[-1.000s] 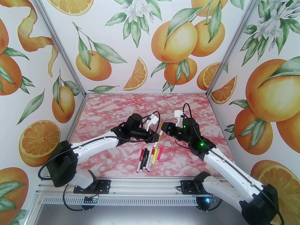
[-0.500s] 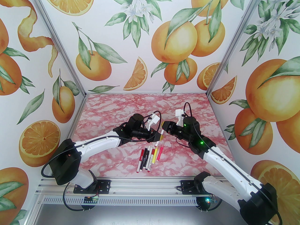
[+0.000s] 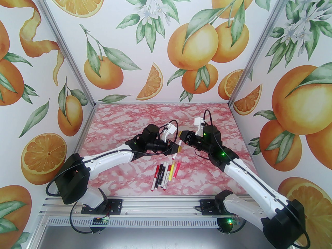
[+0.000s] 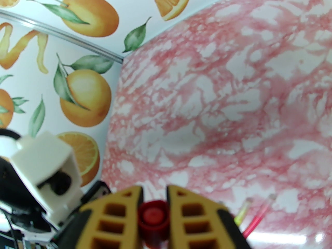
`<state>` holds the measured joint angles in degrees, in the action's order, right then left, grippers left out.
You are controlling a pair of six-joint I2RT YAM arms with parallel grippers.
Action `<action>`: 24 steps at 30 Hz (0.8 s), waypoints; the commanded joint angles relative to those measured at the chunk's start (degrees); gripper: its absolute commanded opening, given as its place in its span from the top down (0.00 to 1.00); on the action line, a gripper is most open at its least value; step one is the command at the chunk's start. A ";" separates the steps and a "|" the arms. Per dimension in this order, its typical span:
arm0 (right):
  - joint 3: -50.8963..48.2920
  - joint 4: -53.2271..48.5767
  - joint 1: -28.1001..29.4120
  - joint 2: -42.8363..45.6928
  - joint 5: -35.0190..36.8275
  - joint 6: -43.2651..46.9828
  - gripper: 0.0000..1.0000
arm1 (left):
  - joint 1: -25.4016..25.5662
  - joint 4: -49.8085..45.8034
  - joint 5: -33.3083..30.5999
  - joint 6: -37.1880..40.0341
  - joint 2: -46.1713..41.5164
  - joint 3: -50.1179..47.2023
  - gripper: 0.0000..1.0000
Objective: Open the pen caps
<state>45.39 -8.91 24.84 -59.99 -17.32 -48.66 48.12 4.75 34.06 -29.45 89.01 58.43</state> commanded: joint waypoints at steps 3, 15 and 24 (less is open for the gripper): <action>5.91 11.63 -4.86 -1.20 6.40 -2.24 1.00 | 4.14 -10.32 11.42 3.49 0.96 -0.61 1.00; 10.16 8.87 -5.95 -2.09 -1.53 -3.24 1.00 | 4.13 -14.44 7.76 7.26 0.02 0.10 1.00; 12.53 7.44 -7.35 -2.80 -1.57 -1.25 1.00 | 4.25 -13.37 8.54 6.24 -0.81 -1.39 1.00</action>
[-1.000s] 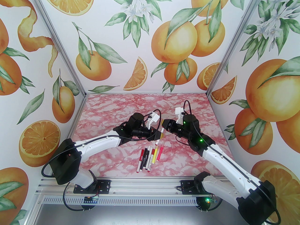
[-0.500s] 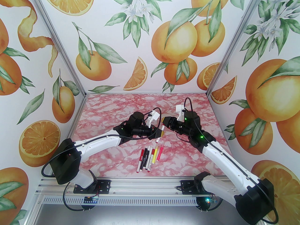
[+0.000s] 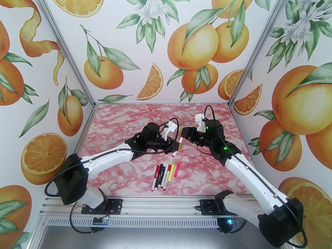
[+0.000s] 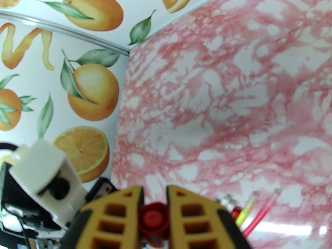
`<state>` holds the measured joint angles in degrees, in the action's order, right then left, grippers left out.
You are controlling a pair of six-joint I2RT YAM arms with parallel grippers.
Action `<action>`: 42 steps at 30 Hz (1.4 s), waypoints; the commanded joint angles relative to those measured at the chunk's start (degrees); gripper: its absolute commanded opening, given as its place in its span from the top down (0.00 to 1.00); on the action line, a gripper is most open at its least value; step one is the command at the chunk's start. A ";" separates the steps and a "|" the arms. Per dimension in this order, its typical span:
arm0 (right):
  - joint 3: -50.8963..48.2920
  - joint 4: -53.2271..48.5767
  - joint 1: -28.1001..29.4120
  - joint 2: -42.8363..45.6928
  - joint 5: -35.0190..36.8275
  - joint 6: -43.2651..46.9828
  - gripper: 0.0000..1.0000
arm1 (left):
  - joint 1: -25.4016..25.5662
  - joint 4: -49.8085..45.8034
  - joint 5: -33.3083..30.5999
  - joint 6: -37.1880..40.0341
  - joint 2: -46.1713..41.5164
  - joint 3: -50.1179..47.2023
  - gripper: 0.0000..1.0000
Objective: Open the pen caps
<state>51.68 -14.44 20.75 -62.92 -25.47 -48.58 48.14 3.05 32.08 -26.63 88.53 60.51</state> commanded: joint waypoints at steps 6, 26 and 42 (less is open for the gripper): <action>3.37 16.97 -3.32 0.37 10.53 0.05 1.00 | 4.16 -6.54 14.26 -1.45 1.01 -2.86 1.00; 7.24 16.99 -5.88 -0.10 10.12 0.33 1.00 | 4.37 -7.71 10.81 1.03 -0.27 -5.73 1.00; 11.63 17.69 -8.16 -2.89 9.31 0.32 1.00 | 5.35 -7.63 11.26 0.98 0.15 -6.23 1.00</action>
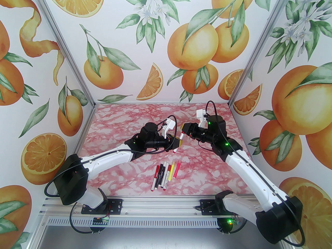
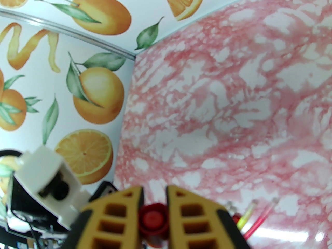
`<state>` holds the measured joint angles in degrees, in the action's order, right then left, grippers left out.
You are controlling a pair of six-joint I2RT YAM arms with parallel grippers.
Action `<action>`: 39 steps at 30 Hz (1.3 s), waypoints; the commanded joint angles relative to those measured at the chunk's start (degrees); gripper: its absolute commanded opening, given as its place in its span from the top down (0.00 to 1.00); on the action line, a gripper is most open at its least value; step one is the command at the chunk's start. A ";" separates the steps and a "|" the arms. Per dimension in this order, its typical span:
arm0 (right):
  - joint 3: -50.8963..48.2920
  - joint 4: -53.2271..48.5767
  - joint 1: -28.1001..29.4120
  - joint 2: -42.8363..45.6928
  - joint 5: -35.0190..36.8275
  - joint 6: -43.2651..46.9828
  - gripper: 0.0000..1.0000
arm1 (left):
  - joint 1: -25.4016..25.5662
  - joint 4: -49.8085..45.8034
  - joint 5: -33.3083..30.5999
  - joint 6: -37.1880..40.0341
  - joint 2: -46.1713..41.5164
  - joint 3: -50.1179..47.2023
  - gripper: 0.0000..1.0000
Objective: Open the pen caps
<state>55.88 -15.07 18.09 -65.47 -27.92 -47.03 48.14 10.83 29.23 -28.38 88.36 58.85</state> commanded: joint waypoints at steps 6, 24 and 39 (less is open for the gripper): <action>7.24 20.06 -6.87 -0.35 12.02 -2.41 1.00 | 5.60 -14.56 14.31 2.20 0.50 -4.44 1.00; 7.91 12.25 -7.54 -0.59 11.67 4.31 1.00 | 3.92 -14.38 8.80 0.67 -2.90 -4.09 1.00; 4.12 -24.31 -2.57 0.19 20.85 19.89 0.99 | -4.79 -27.05 -9.49 5.46 -16.46 -8.03 1.00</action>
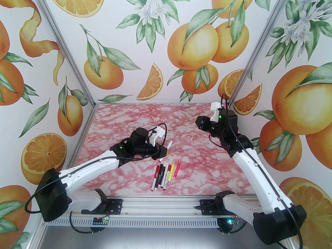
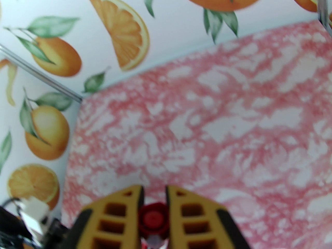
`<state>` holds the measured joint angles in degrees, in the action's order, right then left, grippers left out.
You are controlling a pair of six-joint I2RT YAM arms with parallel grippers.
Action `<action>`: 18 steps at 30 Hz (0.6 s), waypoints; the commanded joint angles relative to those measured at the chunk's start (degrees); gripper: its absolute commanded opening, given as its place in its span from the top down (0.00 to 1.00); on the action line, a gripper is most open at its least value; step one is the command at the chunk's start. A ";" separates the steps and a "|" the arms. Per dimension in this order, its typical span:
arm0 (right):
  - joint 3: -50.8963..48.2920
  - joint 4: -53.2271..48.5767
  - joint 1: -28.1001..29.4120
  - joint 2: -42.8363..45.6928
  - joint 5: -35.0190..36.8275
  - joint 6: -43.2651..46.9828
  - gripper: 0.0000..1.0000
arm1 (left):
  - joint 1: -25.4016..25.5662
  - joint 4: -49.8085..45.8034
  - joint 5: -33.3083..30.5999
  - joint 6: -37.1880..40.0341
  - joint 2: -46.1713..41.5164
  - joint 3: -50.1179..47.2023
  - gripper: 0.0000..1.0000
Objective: Open the pen caps
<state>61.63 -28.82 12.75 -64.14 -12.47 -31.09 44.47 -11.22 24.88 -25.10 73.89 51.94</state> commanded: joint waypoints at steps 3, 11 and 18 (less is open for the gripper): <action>-4.20 -13.08 8.63 -2.94 12.23 4.32 0.99 | -3.37 -6.51 -7.04 1.77 -4.18 -2.20 1.00; -14.82 -8.71 12.38 -5.96 14.15 2.00 0.97 | -10.17 -9.40 -8.48 0.69 -10.42 -7.95 1.00; -18.27 -4.00 13.61 -11.74 16.15 2.00 0.91 | -10.63 -9.75 -9.97 -0.27 -11.64 -9.87 1.00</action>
<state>44.51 -35.94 25.85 -74.17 0.60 -28.84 34.09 -20.25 15.62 -25.08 62.87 42.98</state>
